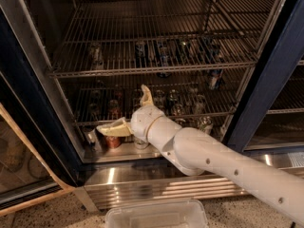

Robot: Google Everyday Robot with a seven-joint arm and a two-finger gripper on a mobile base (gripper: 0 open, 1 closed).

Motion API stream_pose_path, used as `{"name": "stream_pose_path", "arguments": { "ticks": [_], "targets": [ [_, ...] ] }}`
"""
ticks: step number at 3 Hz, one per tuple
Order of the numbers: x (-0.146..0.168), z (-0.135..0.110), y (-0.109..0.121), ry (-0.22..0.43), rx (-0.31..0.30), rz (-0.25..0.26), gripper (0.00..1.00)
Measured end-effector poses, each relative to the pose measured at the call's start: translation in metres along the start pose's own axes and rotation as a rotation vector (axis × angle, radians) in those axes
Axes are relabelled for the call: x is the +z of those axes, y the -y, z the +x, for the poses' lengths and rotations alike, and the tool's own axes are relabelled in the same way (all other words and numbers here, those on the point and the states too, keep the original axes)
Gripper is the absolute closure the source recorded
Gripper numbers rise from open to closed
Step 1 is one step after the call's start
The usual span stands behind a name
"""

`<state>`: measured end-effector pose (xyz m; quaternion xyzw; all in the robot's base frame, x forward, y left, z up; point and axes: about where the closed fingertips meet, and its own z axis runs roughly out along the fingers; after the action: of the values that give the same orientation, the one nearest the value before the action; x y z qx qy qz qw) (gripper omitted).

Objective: Pick 7up can from middle shelf of fridge

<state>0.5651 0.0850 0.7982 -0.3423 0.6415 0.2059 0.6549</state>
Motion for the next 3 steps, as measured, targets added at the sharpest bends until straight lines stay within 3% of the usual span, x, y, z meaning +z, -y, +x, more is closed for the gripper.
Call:
{"name": "stream_pose_path", "arguments": {
  "ticks": [1,2,3],
  "targets": [
    [0.022,-0.009,0.019,0.043,-0.017,0.013,0.0],
    [0.047,-0.017,0.039,0.048,-0.012,-0.011,0.0],
    [0.081,-0.018,0.054,0.015,0.04,-0.071,0.0]
  ]
}}
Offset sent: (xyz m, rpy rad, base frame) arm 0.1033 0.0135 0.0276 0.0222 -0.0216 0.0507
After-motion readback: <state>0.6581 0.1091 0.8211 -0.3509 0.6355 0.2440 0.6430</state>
